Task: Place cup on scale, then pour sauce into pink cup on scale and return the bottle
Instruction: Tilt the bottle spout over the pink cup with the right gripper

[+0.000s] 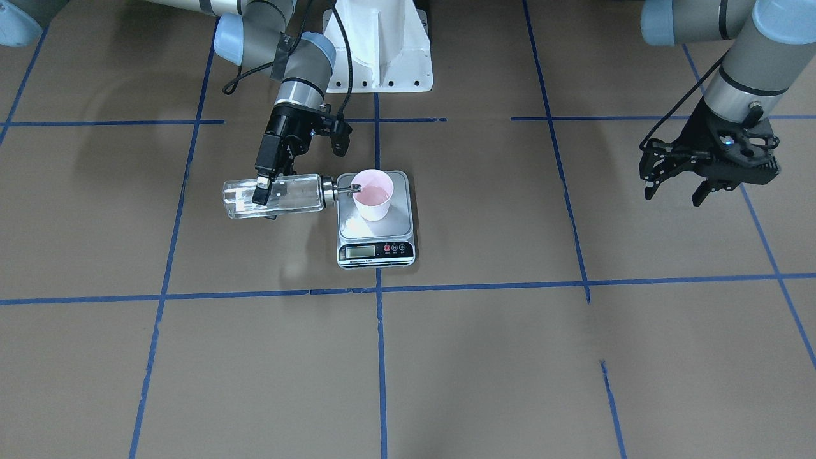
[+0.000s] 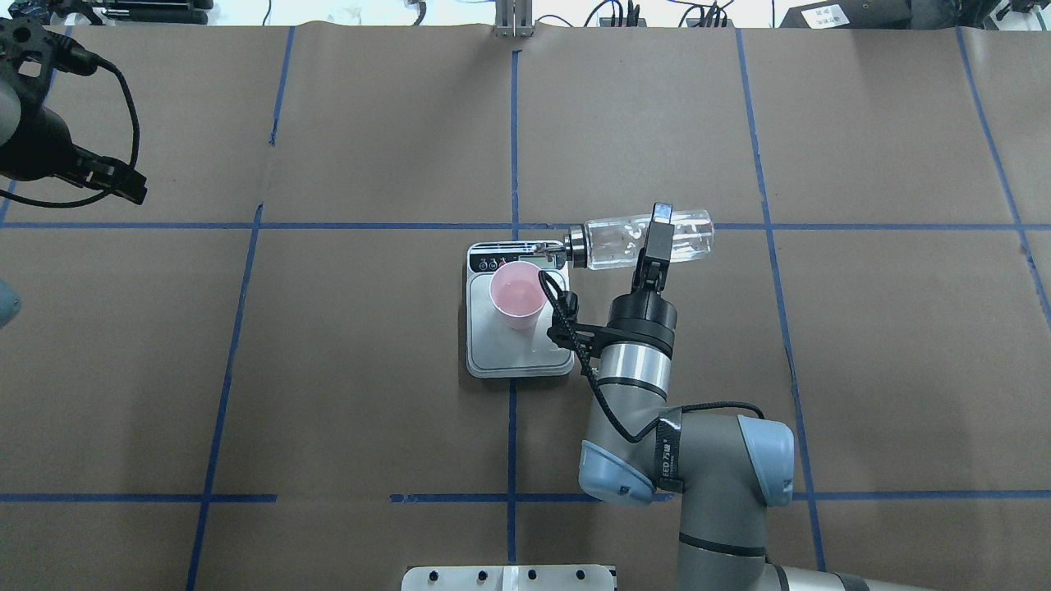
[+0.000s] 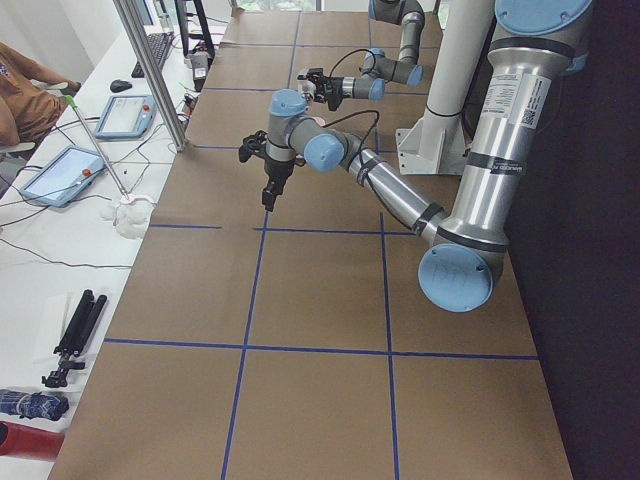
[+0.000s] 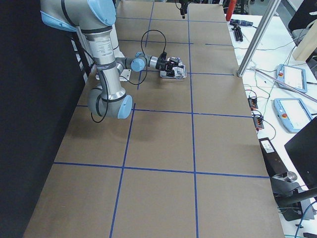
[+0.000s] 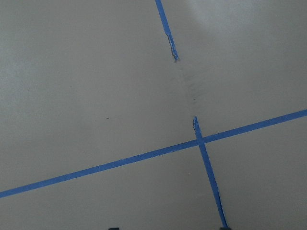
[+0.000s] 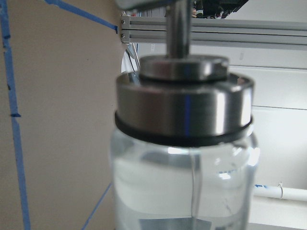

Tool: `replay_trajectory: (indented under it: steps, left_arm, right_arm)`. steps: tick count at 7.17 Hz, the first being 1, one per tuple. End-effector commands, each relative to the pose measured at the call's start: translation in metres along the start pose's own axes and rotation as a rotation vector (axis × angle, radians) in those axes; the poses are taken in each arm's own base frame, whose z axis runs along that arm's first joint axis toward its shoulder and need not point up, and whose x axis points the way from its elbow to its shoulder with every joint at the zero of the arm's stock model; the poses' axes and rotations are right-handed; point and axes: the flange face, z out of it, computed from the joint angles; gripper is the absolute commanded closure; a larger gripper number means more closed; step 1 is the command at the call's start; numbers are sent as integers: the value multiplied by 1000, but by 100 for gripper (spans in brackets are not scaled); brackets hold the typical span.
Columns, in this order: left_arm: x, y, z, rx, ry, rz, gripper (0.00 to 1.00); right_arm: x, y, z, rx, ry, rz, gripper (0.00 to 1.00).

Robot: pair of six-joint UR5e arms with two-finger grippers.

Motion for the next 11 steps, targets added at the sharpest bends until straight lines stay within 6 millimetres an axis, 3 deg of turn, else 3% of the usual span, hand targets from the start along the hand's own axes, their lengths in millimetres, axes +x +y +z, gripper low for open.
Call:
replay_trajectory:
  steps: [1,11]
  left_arm:
    - [1,0,-2,3,2,0,25]
    - [6,-1,-7,13,12,-15,25]
  right_arm:
    - [3,0,-2,12,46,-107,100]
    - [4,-1,-11,37,106,-205,100]
